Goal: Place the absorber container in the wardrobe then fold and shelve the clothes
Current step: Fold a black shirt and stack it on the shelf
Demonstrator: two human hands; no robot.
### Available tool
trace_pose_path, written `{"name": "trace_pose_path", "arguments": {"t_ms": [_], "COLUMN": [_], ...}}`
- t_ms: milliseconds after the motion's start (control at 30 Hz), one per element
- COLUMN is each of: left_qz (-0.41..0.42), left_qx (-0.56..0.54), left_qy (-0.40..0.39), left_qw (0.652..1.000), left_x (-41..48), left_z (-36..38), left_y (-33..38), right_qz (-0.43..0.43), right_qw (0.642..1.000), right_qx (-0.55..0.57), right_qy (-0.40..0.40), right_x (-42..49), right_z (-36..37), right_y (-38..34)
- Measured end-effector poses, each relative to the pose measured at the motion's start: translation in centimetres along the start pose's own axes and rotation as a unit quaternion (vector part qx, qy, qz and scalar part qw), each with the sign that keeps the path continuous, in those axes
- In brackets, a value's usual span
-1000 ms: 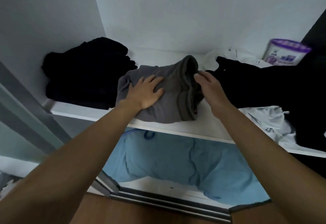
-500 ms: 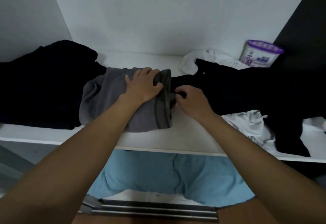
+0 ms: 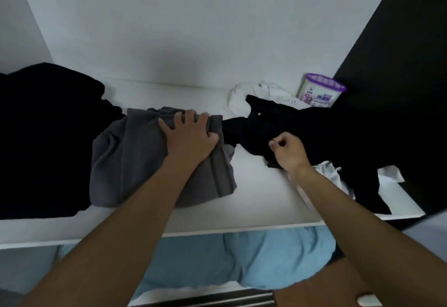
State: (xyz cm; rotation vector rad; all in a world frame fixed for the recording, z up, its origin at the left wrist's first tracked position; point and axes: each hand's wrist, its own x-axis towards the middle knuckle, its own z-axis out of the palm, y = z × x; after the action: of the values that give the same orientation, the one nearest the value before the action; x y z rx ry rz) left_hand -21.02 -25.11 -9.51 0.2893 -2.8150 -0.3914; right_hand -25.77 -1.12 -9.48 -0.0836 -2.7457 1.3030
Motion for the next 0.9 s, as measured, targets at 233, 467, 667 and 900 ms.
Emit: {"name": "trace_pose_path", "arguments": {"t_ms": [233, 467, 667, 900], "left_qz": [0.038, -0.135, -0.197, -0.186], "left_qx": [-0.128, -0.666, -0.707, -0.747], "left_qy": [0.102, -0.342, -0.184, -0.141], "left_qw": [0.986, 0.649, 0.654, 0.622], "left_x": [-1.4, -5.2, -8.4, -12.2], "left_z": [-1.1, -7.1, -7.5, -9.1], "left_y": [0.4, 9.4, 13.9, 16.1], "right_qz": [0.04, -0.203, -0.188, 0.175], "right_qw": [0.839, 0.922, 0.95, 0.805], "right_qx": [0.541, 0.27, 0.09, 0.49], "right_qy": [0.037, -0.19, -0.23, -0.286], "right_x": [-2.6, -12.6, -17.6, -15.0], "right_z": [-5.6, -10.6, -9.6, -14.5], "right_y": [-4.1, -5.1, 1.6, 7.0]}}
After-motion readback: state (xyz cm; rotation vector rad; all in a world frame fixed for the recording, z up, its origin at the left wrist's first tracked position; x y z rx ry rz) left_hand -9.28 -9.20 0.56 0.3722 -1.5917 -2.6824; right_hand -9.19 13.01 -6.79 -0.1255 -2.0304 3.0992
